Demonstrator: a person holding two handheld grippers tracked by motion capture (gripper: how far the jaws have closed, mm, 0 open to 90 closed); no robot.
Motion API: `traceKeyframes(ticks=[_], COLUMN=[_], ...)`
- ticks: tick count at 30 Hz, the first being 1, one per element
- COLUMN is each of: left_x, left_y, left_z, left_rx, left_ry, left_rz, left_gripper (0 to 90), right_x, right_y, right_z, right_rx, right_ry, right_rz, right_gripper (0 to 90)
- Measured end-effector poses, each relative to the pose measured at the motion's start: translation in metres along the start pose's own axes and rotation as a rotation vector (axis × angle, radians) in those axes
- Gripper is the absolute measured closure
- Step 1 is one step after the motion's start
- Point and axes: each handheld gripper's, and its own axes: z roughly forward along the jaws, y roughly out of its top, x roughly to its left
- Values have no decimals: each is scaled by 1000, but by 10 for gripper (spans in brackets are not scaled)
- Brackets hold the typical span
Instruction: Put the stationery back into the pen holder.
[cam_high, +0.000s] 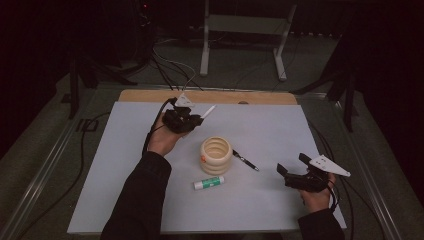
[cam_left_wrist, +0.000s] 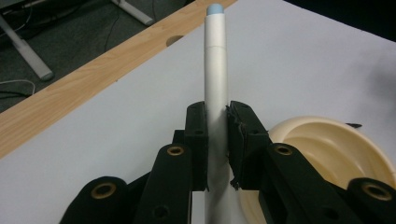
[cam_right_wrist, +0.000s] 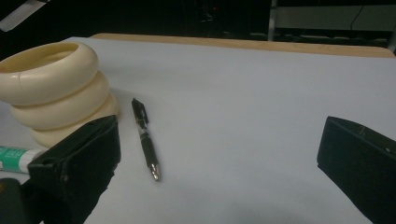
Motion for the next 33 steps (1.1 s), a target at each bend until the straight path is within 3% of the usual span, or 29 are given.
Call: traceKeyframes(ticks=[33], left_x=[-34], left_y=[14], left_z=[18], left_rx=[-51], left_ry=[-83], left_rz=[47], left_gripper=[793], right_x=[0], right_y=[0], right_z=[0], right_rx=[2], right_ry=[-1], right_rz=[-1], right_gripper=[0])
